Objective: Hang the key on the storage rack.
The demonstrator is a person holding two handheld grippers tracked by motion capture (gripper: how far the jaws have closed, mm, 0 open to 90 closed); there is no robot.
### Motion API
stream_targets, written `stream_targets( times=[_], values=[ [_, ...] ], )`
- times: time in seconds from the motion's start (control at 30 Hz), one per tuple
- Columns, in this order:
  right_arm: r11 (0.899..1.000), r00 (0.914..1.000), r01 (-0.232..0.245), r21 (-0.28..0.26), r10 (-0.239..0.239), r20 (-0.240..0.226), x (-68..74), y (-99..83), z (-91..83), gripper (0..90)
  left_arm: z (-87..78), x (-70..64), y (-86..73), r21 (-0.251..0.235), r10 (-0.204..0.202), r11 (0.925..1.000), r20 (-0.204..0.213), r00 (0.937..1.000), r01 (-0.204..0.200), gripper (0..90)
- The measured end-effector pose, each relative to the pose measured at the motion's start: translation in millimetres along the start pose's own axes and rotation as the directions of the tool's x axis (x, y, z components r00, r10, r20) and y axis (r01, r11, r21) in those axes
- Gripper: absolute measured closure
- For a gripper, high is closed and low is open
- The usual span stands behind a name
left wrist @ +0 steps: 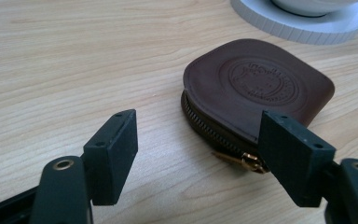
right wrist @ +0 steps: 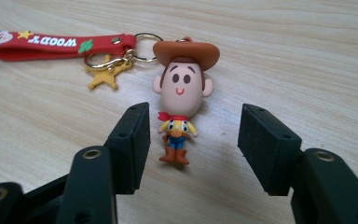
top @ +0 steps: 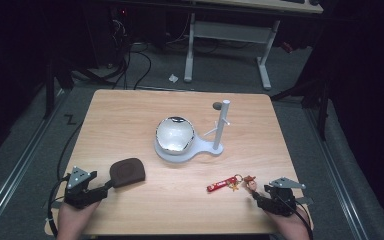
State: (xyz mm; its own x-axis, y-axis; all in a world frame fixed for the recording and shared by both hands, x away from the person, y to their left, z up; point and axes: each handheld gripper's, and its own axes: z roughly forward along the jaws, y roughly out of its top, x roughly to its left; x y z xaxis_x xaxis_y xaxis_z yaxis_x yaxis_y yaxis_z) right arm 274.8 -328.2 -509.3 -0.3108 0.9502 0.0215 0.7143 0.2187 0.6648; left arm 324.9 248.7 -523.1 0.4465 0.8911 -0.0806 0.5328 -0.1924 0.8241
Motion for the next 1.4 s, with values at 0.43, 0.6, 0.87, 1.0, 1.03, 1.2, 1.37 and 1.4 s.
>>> stream_targets(
  times=[0.43,0.6,0.87,1.0,1.03,1.2,1.37,1.4],
  values=[
    [0.995,0.9998,0.020,0.099,-0.020,0.007,-5.1,13.1,-5.9,40.6,-3.9,2.9,-3.2,0.002,0.008,1.0000,0.017,0.9998,-0.008,27.6],
    [0.989,0.9988,0.048,0.142,-0.049,0.001,-4.3,18.5,-6.7,40.7,-7.7,6.6,-5.7,0.000,-0.002,1.0000,0.010,1.0000,0.002,27.7],
    [0.969,0.9940,0.110,0.221,-0.108,-0.019,0.7,27.6,-0.4,42.0,-6.4,7.7,-5.2,-0.004,-0.006,1.0000,0.017,0.9998,0.006,27.7],
    [0.954,0.9903,0.139,0.264,-0.135,-0.032,4.3,33.5,3.8,42.2,-6.3,7.8,-4.4,0.002,-0.009,1.0000,0.024,0.9997,0.009,27.8],
    [0.950,0.9891,0.148,0.274,-0.142,-0.039,4.8,35.0,4.9,42.3,-6.2,7.9,-4.3,0.001,-0.009,1.0000,0.024,0.9997,0.009,27.8],
    [0.931,0.9868,0.162,0.327,-0.150,-0.060,6.7,43.4,8.7,43.7,-5.4,9.0,-4.3,0.007,-0.007,1.0000,0.025,0.9997,0.007,27.8],
    [0.918,0.9871,0.159,0.363,-0.140,-0.077,5.2,52.8,11.1,44.1,-5.0,10.8,-4.5,0.008,-0.011,0.9999,0.029,0.9995,0.011,27.9],
    [0.914,0.9867,0.160,0.372,-0.139,-0.084,4.9,54.5,11.8,44.1,-4.9,11.1,-4.5,0.010,-0.012,0.9999,0.029,0.9995,0.011,28.0]
  ],
)
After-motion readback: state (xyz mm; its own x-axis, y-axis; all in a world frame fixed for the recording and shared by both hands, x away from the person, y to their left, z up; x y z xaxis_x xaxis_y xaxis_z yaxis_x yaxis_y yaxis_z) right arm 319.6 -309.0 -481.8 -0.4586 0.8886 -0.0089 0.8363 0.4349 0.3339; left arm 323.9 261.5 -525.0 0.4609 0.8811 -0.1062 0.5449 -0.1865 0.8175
